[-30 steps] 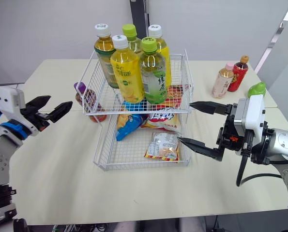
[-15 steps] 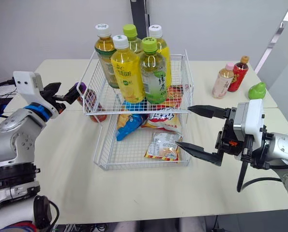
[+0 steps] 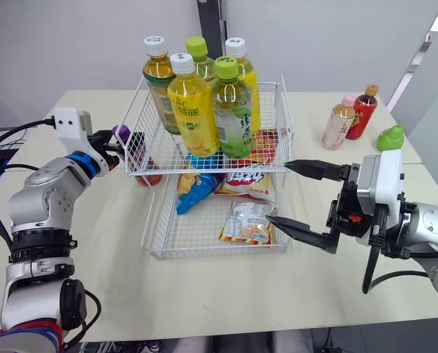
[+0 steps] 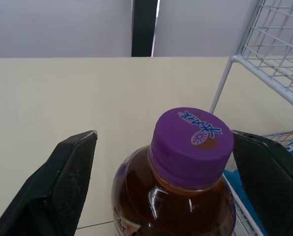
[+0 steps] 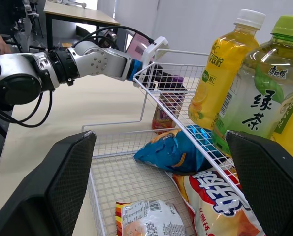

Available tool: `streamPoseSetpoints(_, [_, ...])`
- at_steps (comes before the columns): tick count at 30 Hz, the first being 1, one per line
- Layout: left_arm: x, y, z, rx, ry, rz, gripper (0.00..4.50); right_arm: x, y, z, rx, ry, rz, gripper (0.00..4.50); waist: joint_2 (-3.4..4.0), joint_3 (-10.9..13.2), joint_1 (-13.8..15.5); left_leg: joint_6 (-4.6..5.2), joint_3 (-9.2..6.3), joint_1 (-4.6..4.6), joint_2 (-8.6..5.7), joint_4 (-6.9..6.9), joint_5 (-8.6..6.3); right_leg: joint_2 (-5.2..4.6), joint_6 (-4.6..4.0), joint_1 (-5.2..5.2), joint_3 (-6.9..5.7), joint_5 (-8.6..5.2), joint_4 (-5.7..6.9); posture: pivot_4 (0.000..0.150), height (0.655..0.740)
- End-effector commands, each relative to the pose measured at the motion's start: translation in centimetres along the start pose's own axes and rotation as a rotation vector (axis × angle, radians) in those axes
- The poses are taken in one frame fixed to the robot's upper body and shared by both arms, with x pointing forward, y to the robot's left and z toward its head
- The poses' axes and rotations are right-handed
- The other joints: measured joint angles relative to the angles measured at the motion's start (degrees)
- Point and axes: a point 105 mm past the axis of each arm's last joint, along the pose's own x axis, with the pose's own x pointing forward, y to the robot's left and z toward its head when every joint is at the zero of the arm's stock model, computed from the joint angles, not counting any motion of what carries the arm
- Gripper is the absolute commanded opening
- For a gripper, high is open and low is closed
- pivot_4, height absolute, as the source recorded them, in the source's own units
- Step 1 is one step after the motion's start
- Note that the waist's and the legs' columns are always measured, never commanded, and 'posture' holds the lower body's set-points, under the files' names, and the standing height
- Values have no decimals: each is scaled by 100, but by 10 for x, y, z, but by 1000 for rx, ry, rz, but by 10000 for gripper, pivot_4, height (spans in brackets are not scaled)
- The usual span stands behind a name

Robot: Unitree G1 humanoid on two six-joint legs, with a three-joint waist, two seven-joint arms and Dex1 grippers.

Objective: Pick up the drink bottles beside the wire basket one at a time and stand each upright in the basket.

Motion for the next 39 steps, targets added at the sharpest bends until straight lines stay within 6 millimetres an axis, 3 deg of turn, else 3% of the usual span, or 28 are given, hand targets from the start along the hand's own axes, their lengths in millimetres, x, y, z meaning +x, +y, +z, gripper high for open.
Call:
streamPoseSetpoints(1, [-1,4,24,60,-73,2,29391,-2,3,10,-40,-13,4,45000,0,0,0,0,-1,0,0,0,0,0,0,0,0,0,0,1500,7400])
streamPoseSetpoints(6, [-2,4,24,81,-79,-11,13906,-1,5,9,-36,-10,12,45000,0,0,-4,0,-1,0,1,0,0,0,0,0,0,0,0,1500,7400])
streamPoseSetpoints(17, [-10,6,27,113,-100,-52,13602,-1,5,7,-39,-5,17,45000,0,0,-5,0,-1,0,1,0,0,0,0,0,0,0,0,1500,7400])
streamPoseSetpoints(39, [-63,5,101,195,-107,-326,13601,2,9,3,-60,-7,2,45000,-1,1,-22,0,-4,-3,3,-1,0,3,0,-4,-1,-1,-1,1500,7400])
